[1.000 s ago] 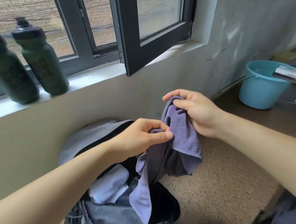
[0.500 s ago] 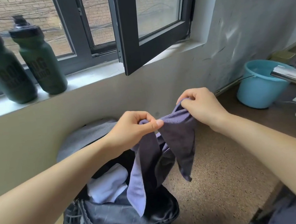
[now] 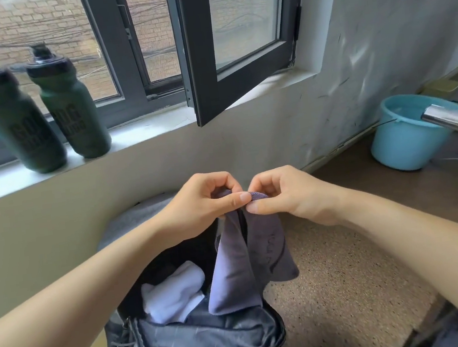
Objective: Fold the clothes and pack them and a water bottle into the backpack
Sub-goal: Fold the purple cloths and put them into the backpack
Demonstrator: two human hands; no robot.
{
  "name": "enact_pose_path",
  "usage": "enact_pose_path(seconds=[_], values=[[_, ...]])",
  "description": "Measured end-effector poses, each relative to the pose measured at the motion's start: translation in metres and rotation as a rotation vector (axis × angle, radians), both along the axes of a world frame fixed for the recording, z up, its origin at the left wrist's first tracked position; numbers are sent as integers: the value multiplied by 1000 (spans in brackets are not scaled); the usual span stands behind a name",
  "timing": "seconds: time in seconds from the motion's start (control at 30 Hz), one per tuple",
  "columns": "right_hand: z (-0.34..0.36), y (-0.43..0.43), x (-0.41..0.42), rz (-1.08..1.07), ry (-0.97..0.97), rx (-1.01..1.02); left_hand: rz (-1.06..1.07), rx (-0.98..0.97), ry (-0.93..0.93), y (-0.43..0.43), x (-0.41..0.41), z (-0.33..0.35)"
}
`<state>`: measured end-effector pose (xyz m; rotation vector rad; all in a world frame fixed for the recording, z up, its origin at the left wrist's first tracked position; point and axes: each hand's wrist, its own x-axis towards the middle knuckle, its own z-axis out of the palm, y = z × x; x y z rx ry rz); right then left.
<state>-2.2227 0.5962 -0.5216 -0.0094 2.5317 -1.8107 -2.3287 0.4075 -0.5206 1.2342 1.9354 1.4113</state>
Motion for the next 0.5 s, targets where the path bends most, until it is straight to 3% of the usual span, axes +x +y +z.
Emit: enact_pose_path(seconds=[0.27, 0.5], values=[[9, 0, 1, 70, -206, -314, -51, 31, -21, -5, -3, 7], [11, 3, 4, 109, -169, -247, -117, -30, -14, -8, 0, 9]])
